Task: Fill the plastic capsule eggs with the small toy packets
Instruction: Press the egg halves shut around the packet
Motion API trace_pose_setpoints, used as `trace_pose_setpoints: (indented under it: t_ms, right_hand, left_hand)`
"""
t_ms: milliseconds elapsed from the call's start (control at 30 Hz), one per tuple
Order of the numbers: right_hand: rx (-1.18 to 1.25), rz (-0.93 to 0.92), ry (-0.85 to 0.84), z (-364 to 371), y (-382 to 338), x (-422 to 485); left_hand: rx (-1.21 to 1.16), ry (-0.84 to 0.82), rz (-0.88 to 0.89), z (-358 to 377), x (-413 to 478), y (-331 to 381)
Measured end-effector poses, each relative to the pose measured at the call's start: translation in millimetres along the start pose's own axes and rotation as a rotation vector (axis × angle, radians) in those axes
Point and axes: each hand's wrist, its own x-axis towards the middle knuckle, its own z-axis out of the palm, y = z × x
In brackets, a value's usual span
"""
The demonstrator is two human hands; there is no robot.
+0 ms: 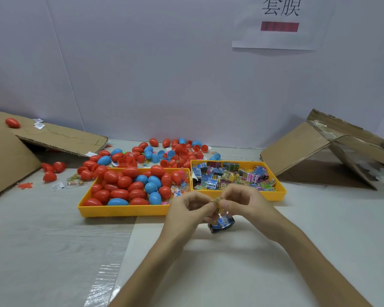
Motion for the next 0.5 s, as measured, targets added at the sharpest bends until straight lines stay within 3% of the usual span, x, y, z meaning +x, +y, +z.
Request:
trace_pose_setpoints:
  t_ms: [300, 500]
  right_hand:
    - [0.095, 0.005, 0.078, 1.0, -1.9, -0.1]
    - [0.206, 0.039, 0.087, 0.8, -3.5, -0.6]
  left_hand:
    - [-0.031, 0.009, 0.004, -0.8, 0.7, -0.3]
    - [0.226, 0.077, 0.146, -2.1, 4.0, -5.5]
